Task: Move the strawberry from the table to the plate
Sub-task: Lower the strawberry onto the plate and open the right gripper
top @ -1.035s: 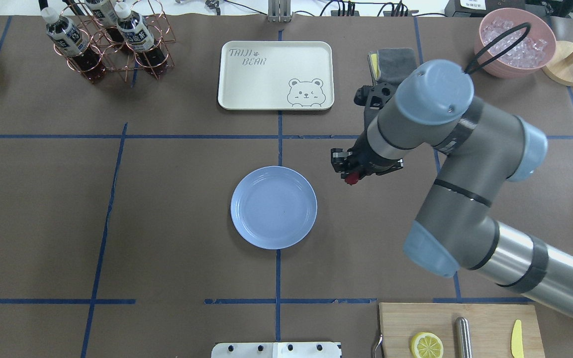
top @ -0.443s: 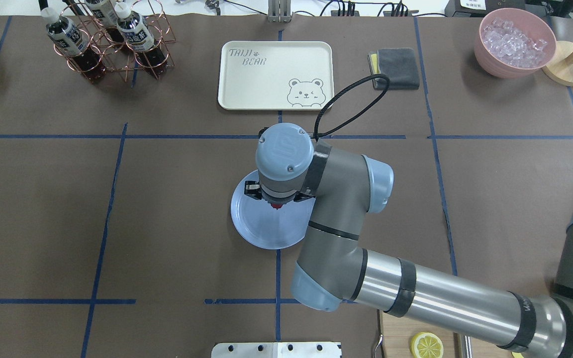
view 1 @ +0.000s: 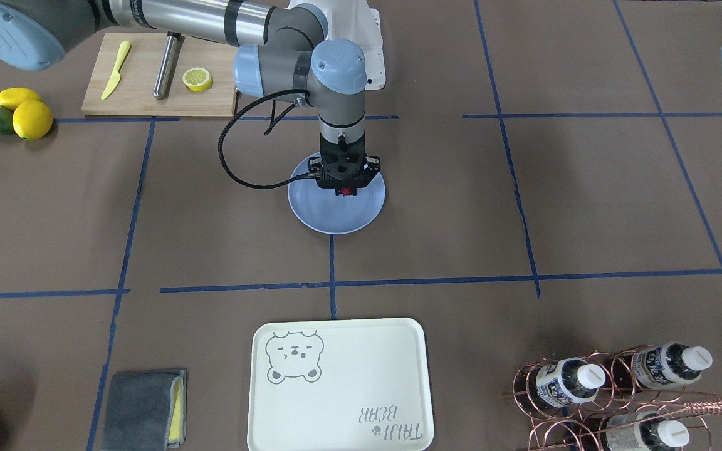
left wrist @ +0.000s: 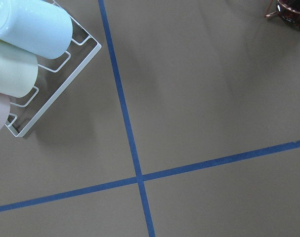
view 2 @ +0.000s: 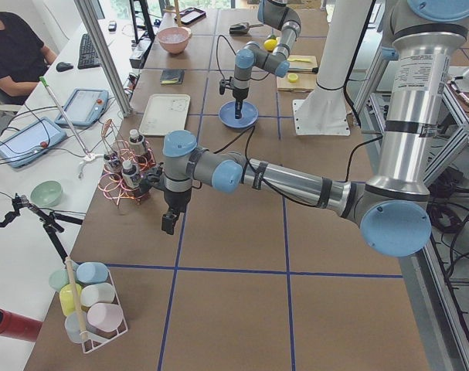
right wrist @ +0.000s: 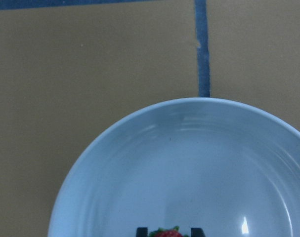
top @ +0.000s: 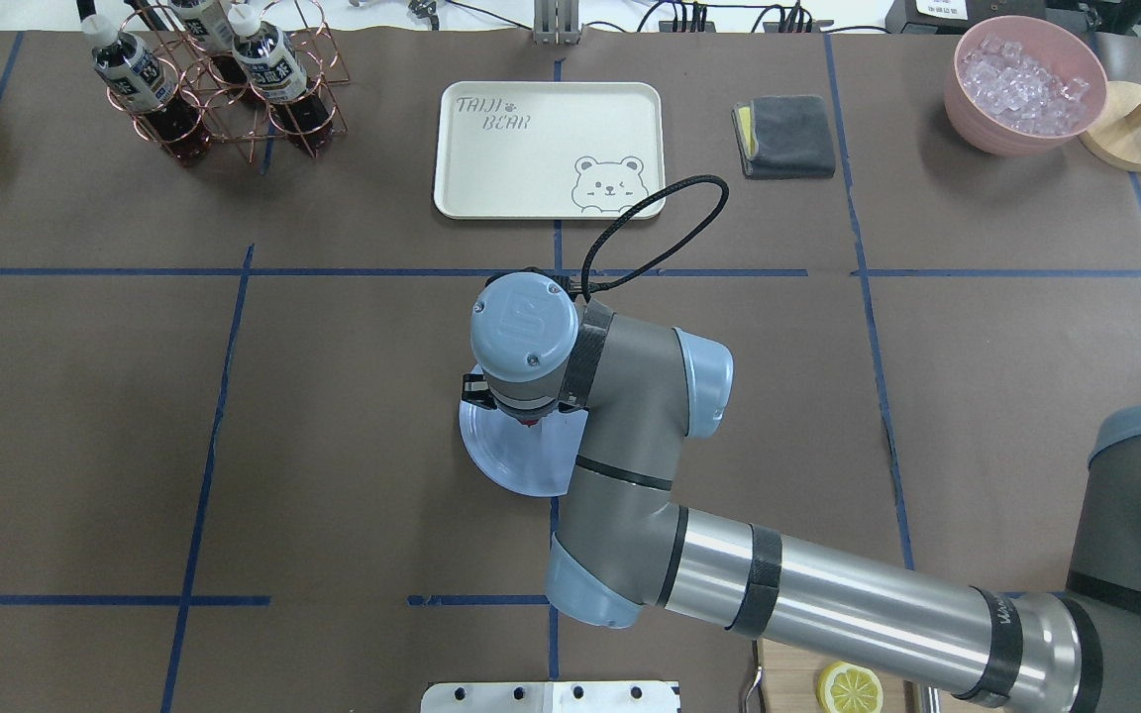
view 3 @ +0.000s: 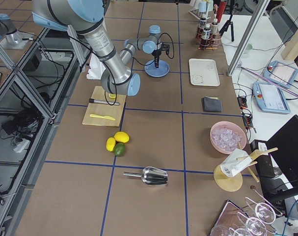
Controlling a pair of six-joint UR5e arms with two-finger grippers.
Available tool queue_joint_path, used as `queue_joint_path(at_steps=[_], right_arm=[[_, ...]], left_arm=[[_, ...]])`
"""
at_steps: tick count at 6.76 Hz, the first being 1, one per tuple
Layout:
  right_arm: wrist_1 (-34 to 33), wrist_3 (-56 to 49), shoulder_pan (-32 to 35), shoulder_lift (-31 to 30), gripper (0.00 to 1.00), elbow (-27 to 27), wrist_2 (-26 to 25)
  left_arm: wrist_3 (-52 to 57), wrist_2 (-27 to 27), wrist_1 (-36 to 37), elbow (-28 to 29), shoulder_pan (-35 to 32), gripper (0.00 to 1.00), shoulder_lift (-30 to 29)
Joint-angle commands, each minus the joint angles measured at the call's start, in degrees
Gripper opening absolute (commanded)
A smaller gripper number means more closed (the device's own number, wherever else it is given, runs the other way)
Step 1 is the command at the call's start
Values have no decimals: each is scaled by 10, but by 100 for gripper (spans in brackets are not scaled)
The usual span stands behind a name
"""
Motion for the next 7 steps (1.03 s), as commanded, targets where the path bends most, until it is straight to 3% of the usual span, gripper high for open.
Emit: queue_joint_path(at_steps=[1,2,3,5,6,7], right_arm=[[1,1,0,-2,0,-6,0],[0,1,2,-2,11,-6,2],[1,0,8,-3,99,-5,4],[-4,1,21,-6,100,8,17],[-34,-6,32,-19,100,41,19],[-70,-25,63,-64,100,115,37]], left_arm=[[0,0,0,0,-1,100,0],[0,0,-1,0,-1,100,0],[0,0,-1,0,-1,100,0],[-1,0,-2,0,-1,100,0],[-1,0,-2,0,-1,100,0],[-1,1,0,0,-9,100,-1]])
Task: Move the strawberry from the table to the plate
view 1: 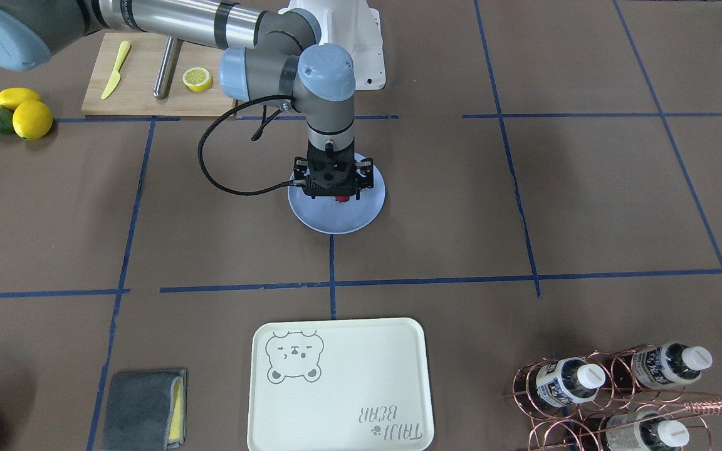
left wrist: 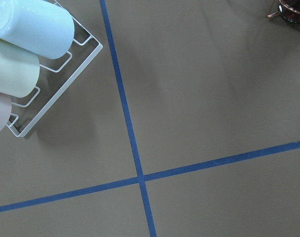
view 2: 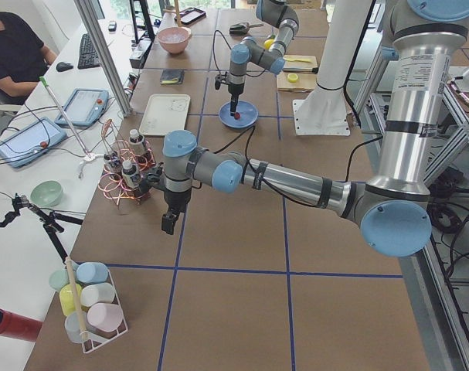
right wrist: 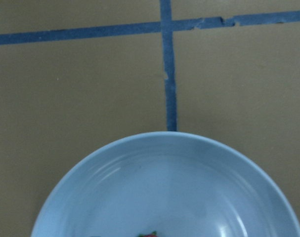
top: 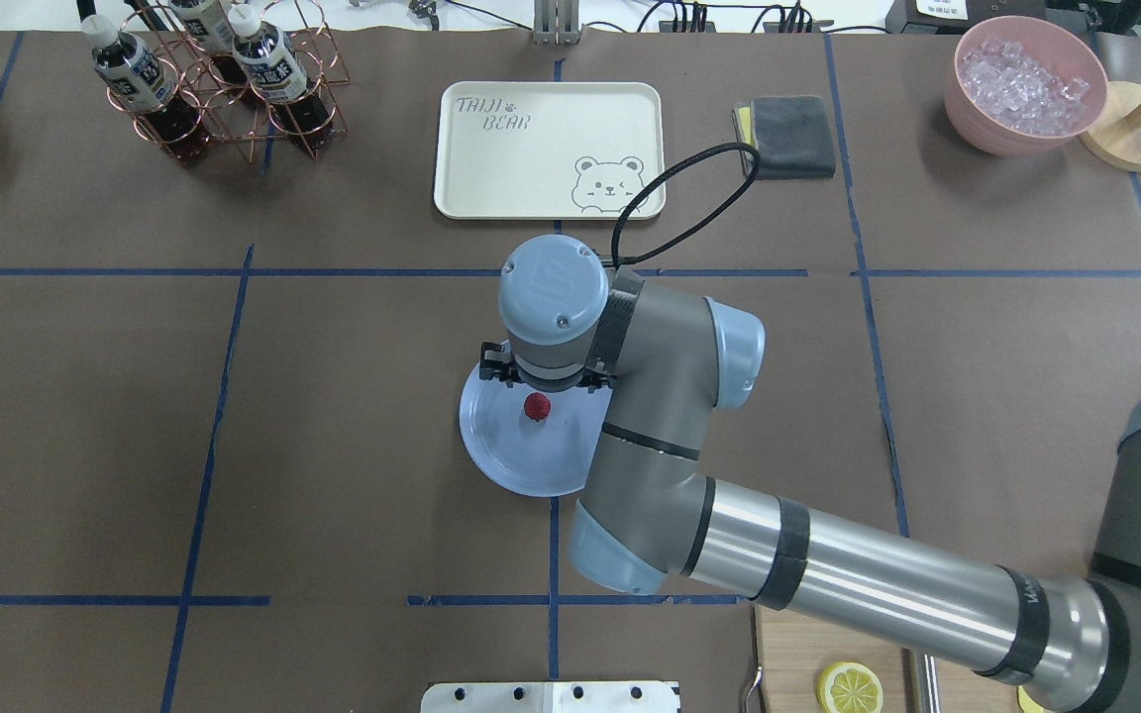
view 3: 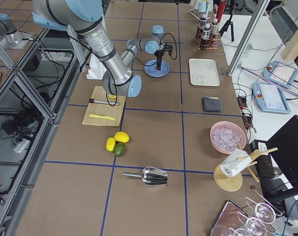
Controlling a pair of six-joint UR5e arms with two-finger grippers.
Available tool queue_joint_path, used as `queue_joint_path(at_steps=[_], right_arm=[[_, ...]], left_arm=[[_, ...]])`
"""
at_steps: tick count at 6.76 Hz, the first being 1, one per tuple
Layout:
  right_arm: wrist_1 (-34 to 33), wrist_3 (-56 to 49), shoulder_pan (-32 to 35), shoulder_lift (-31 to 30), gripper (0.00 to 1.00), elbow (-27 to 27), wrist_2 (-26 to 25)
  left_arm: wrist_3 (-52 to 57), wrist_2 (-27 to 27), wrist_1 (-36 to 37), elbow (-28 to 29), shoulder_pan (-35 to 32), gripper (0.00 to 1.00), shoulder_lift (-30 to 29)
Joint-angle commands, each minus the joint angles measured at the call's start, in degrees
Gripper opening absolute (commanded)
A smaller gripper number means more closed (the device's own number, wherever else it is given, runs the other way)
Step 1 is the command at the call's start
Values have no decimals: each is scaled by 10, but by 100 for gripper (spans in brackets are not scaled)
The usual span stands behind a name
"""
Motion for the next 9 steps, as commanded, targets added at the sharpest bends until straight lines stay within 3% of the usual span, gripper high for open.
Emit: queue_joint_path(at_steps=[1,2,3,4,6,7,9], right_arm=[[-69,-92,81,-114,100,162,56],[-80,-162,121,-179,100,229,68],[-79,-237,167,-244,100,260,93],[-81,-325,254,-283,100,258,163],[-80,-544,396,-382,100,248,238],[-76,-659,473,-420,100,214,292],[-75,-838,573,-469,100,175,304]], left_arm=[[0,0,3,0,-10,100,-2],[0,-1,4,-2,-11,100,-3],[1,-18,4,-2,-12,100,-1],[1,-21,5,-2,-17,100,-1],[1,-33,6,0,-23,100,2],[16,-34,7,0,-32,100,16],[94,-49,48,6,-75,100,36]])
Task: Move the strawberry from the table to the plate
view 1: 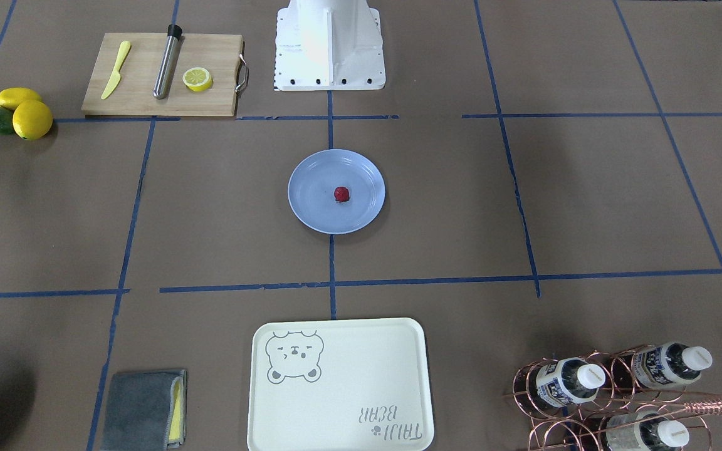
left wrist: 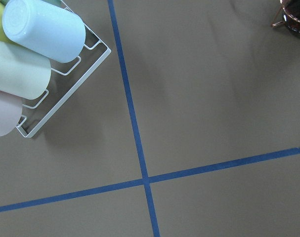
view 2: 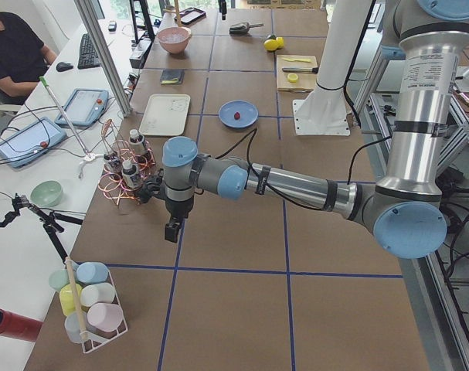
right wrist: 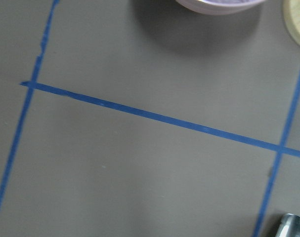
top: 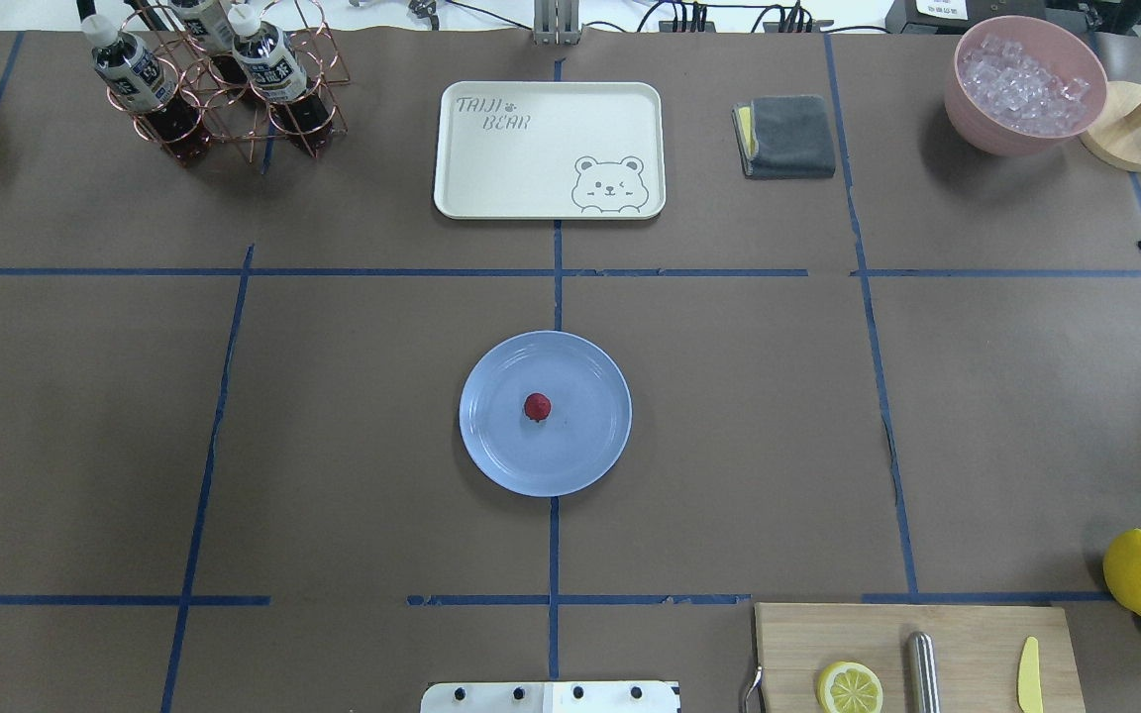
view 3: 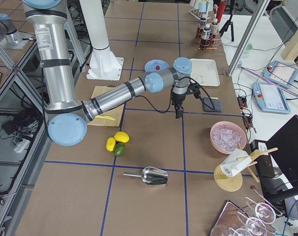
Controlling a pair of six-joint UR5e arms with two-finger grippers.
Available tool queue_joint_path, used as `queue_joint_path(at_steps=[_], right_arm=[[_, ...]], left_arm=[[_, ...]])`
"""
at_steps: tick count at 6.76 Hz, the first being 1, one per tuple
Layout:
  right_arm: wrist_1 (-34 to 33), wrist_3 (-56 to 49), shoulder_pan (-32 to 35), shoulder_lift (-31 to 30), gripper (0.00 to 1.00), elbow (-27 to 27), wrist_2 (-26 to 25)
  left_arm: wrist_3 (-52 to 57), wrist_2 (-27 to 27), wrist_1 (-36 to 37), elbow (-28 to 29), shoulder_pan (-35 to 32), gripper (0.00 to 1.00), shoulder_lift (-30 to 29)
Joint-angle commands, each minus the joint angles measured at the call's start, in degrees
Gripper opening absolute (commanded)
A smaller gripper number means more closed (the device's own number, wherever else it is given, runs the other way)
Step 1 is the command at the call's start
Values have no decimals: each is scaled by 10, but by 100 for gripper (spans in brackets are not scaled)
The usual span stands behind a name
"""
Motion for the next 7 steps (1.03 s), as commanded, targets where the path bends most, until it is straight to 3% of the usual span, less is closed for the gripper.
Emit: queue_joint_path(at_steps=[1,3,6,7], right_arm=[[1,-118,88,-39,100,-36,10],[3,-115,96,-28,100,-58,10],[14,-113,114,-31,100,-94,13],[16,-113,126,-31,100,-118,39]], left_arm=[[70,-15,43,7,-47,100,25],[71,-74,44,12,-53,100,76],[64,-82,43,11,-52,100,86],[64,-82,41,12,-52,100,86]])
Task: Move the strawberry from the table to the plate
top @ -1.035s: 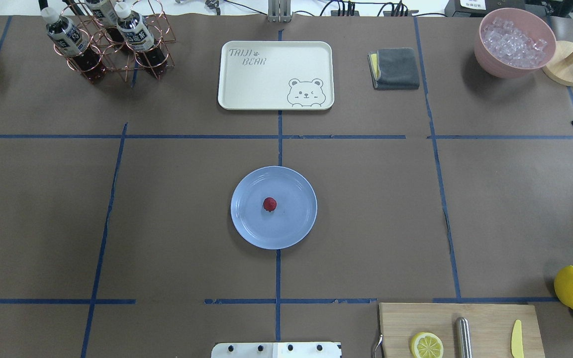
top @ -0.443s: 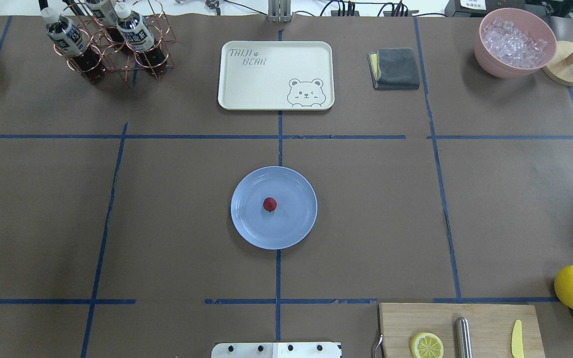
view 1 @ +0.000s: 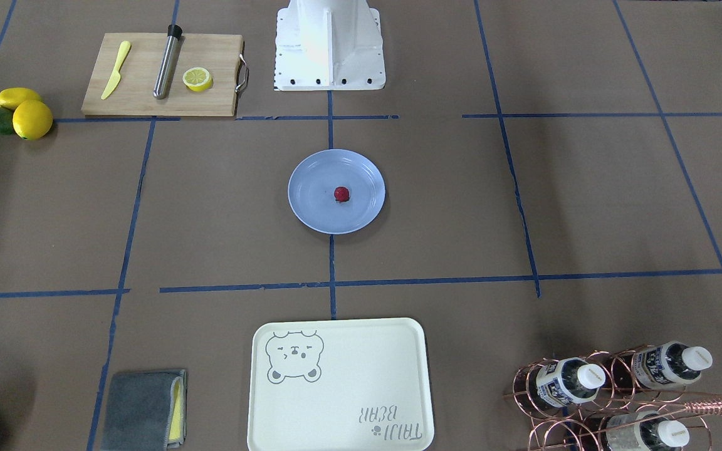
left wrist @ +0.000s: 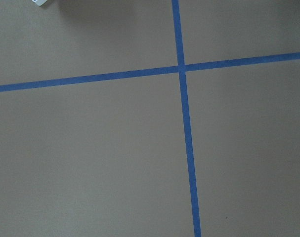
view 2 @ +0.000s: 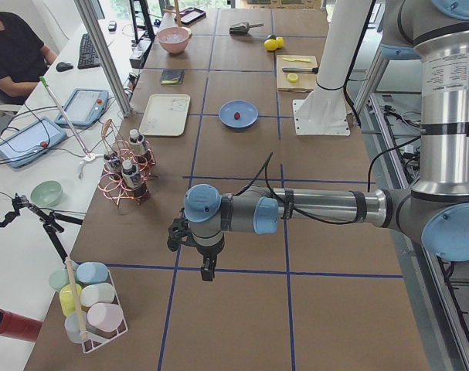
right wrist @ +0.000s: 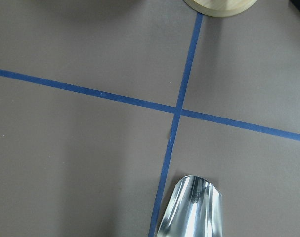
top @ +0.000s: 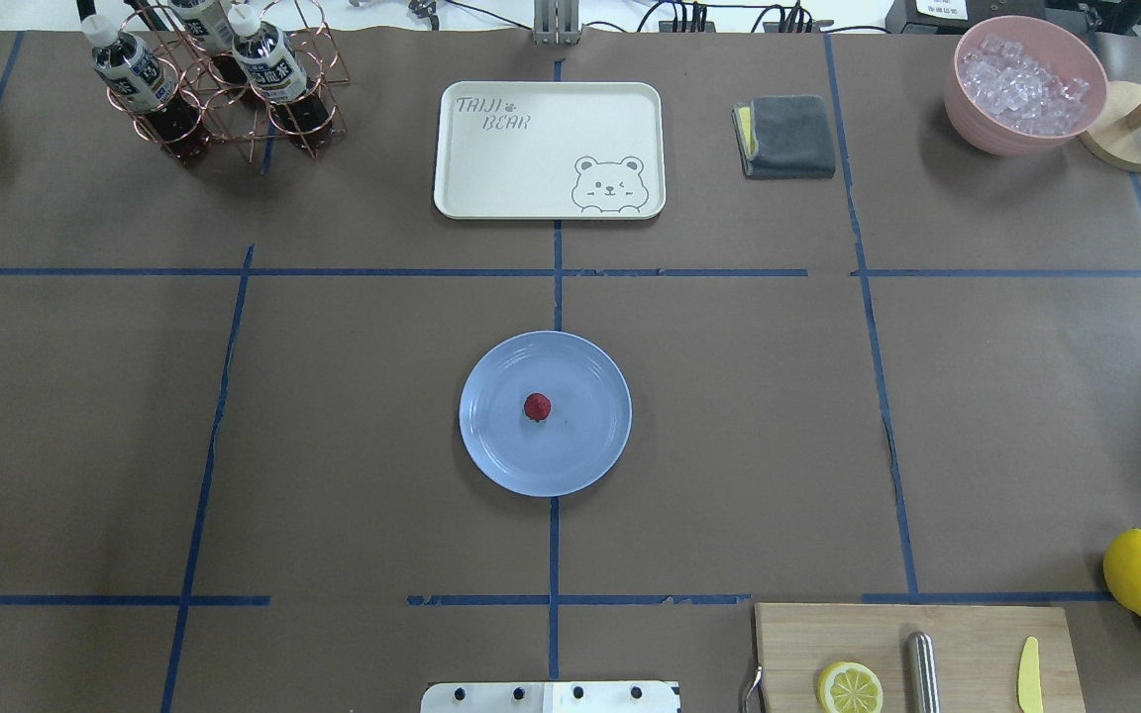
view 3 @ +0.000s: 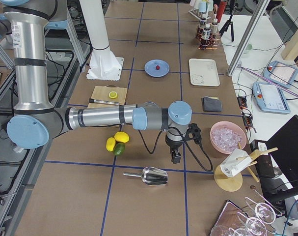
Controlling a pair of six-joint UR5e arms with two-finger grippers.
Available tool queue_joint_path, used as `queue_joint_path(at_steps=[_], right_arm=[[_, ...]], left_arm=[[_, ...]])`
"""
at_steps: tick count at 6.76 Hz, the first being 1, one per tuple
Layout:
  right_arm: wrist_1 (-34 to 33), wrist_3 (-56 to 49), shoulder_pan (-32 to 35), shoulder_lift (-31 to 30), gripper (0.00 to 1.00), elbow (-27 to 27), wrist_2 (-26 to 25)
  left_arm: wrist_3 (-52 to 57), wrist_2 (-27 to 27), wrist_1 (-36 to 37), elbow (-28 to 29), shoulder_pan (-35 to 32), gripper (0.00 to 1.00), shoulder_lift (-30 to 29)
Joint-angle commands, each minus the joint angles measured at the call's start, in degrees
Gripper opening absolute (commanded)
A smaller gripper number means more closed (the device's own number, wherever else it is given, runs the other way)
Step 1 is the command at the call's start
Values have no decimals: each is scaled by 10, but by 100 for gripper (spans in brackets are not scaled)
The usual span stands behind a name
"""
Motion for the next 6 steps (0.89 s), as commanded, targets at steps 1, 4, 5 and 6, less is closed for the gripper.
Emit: queue_joint_path(at_steps=[1,4,5,6], right_arm=[[3,-3,30,-1,100,-47,35],[6,-1,45,-29,100,-24,37],[6,0,45,-40,100,-12,37],[6,0,45,-41,100,-11,37]], left_arm=[[-1,-1,-2,-1,0,100,1],[0,-1,-2,0,0,100,1],[-1,-1,-2,0,0,100,1],[-1,-1,-2,-1,0,100,1]])
